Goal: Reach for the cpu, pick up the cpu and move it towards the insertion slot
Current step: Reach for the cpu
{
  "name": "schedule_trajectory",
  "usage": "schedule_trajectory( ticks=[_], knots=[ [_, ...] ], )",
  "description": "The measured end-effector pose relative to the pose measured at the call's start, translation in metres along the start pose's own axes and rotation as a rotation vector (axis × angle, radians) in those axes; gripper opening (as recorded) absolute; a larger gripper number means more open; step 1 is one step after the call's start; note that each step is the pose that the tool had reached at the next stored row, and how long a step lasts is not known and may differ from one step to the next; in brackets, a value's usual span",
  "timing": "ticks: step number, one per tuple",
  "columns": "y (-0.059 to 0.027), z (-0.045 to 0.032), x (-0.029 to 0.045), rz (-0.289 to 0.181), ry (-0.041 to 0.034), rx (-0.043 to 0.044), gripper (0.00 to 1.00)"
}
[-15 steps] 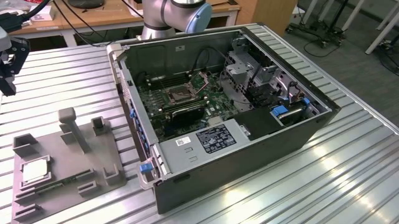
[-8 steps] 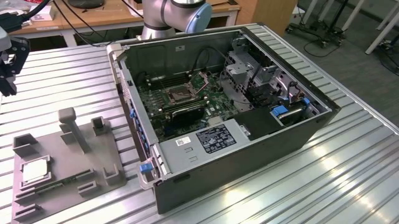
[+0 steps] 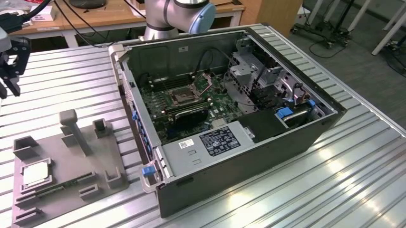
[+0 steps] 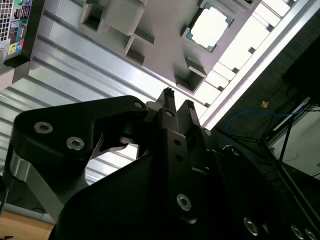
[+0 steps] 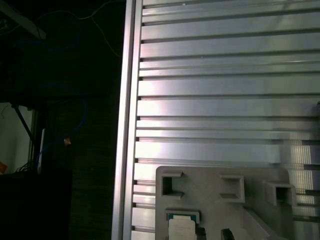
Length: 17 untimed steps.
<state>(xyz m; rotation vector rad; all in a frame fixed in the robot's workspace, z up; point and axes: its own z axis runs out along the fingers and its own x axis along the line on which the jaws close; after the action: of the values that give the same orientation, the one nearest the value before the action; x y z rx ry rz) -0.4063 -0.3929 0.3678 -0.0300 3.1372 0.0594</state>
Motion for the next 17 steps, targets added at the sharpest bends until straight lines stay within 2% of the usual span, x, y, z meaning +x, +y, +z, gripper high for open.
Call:
schedule_trajectory(
  ticks=[2, 3, 7, 8, 9, 13, 17],
  knots=[
    [0.0000, 0.0000, 0.0000, 0.000, 0.0000, 0.0001, 0.26],
    [-0.0001, 0.0000, 0.0000, 0.000, 0.0000, 0.0004, 0.33],
    [-0.0008, 0.0004, 0.0000, 0.000, 0.0002, 0.0019, 0.34],
    [-0.0009, 0.0006, 0.0001, 0.000, 0.0003, 0.0020, 0.40],
    [-0.0011, 0.0012, 0.0000, 0.000, 0.0006, 0.0020, 0.40],
    [-0.0017, 0.0044, 0.0000, 0.000, 0.0057, 0.0019, 0.40],
    [-0.0027, 0.0078, 0.0001, 0.000, 0.0140, 0.0017, 0.40]
  ],
)
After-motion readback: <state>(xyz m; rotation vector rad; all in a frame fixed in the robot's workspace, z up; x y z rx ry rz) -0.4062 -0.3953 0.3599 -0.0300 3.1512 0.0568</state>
